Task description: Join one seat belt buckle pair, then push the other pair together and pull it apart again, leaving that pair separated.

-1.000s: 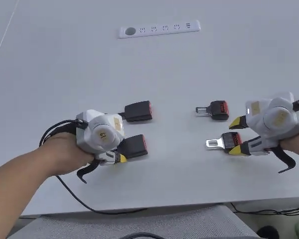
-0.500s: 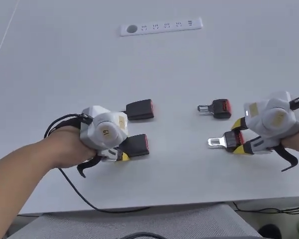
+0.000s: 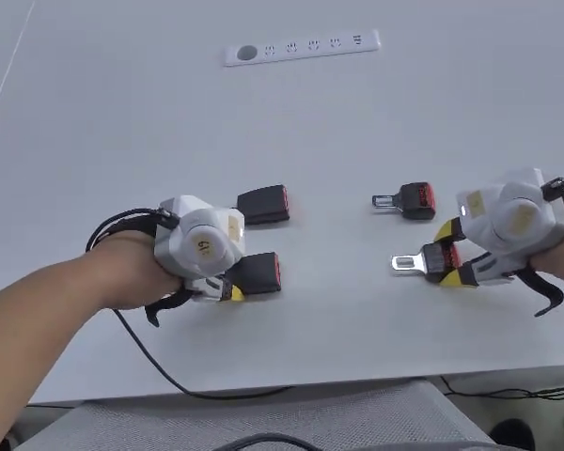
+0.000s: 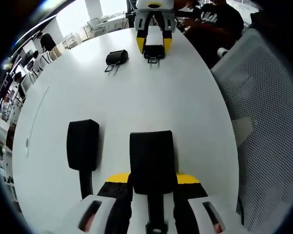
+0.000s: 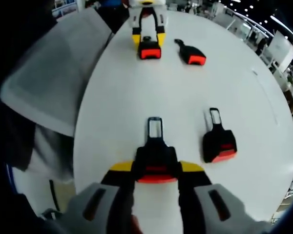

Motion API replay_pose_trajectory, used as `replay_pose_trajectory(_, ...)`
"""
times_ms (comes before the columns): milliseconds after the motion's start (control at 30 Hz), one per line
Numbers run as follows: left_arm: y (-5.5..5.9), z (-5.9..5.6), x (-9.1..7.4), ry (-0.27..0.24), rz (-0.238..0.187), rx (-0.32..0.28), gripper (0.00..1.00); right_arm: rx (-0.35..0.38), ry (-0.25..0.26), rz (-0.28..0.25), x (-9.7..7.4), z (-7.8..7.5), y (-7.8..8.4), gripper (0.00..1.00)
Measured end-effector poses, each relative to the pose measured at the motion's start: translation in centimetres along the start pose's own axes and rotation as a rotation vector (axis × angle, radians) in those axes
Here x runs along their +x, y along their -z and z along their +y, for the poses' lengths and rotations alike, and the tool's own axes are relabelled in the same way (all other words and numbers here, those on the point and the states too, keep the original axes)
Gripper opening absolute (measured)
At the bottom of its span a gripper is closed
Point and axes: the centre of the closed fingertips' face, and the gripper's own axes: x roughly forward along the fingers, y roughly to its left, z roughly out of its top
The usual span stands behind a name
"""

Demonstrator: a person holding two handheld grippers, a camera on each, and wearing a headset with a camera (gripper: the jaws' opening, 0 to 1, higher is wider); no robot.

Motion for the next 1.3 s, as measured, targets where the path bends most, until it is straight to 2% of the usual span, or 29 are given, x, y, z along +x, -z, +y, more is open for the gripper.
replay_pose_trajectory(133, 0.0, 0.0, 0.0, -0.002, -0.005, 0.001, 0.33, -0.019, 0.005, 0.012, 0.1, 0.0, 0.1, 0.34)
replay_pose_trajectory(467, 0.0, 0.1, 0.1, 0.011, 0.021, 0.022, 0.33, -0.023, -0.001, 0.012, 0.2, -0.4, 0.0, 0.34)
replay_pose_trajectory(833, -0.1, 0.1, 0.2, 0.024, 0.038, 0.025, 0.33, 0.007, 0.015, -0.01, 0.8, -0.7, -0.7, 0.34)
replay_pose_trajectory(1300, 0.0, 0.1, 0.2, 0.027, 0.044, 0.019, 0.33, 0.009, 0.014, -0.059, 2.2, -0.4, -3.6, 0.34)
